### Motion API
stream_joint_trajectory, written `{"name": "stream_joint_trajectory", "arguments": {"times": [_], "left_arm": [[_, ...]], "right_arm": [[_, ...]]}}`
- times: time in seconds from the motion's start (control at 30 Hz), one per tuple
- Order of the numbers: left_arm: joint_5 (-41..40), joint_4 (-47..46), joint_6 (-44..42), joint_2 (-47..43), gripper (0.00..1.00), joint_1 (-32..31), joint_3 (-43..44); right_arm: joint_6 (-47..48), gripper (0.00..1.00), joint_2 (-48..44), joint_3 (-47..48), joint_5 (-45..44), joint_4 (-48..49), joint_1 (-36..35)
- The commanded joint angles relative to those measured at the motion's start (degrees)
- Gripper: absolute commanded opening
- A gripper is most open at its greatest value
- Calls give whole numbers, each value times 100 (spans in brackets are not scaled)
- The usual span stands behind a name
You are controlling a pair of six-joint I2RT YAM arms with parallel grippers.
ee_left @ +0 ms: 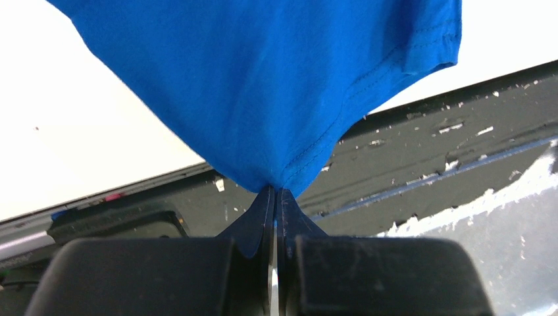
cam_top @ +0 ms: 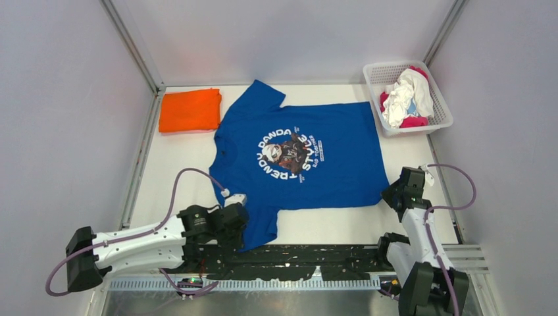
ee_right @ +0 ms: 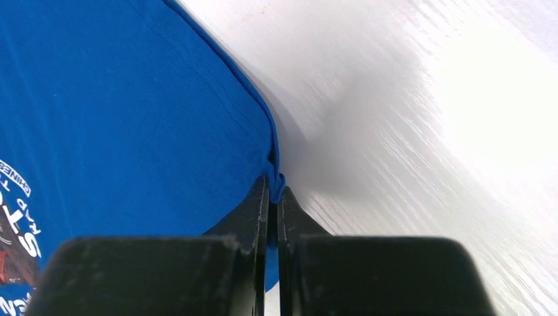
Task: Fold and stack the t-shirts
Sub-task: Grab the side of the flattened tshirt closest away from the robot with both arms, then fold the flattened tshirt in 1/3 of the way
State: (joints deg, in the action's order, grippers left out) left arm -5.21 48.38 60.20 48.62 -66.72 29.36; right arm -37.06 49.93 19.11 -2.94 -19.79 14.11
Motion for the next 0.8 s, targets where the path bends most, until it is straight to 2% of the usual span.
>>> {"name": "stream_joint_trajectory", "arguments": {"times": [0.0, 0.2, 0.3, 0.43, 0.6, 0.77], "left_arm": [[454, 41, 699, -611, 0, -278, -310], [577, -316, 920, -1292, 0, -390, -695], [574, -878, 704, -1273, 0, -386, -680], [174, -1309, 184, -883, 0, -304, -378], [663, -2072, -585, -318, 0, 433, -60], [1040, -2159, -1258, 159, 0, 1296, 451]], "right_arm": [[46, 5, -809, 29, -351, -824, 28], [41, 6, -1321, 31, -198, -1234, 24], [111, 6, -1304, 76, -125, -1232, 27], [245, 6, -1111, 89, 324, -978, 25], [413, 6, -667, 288, 676, -866, 27], [483, 8, -450, 602, 741, -812, 22]]}}
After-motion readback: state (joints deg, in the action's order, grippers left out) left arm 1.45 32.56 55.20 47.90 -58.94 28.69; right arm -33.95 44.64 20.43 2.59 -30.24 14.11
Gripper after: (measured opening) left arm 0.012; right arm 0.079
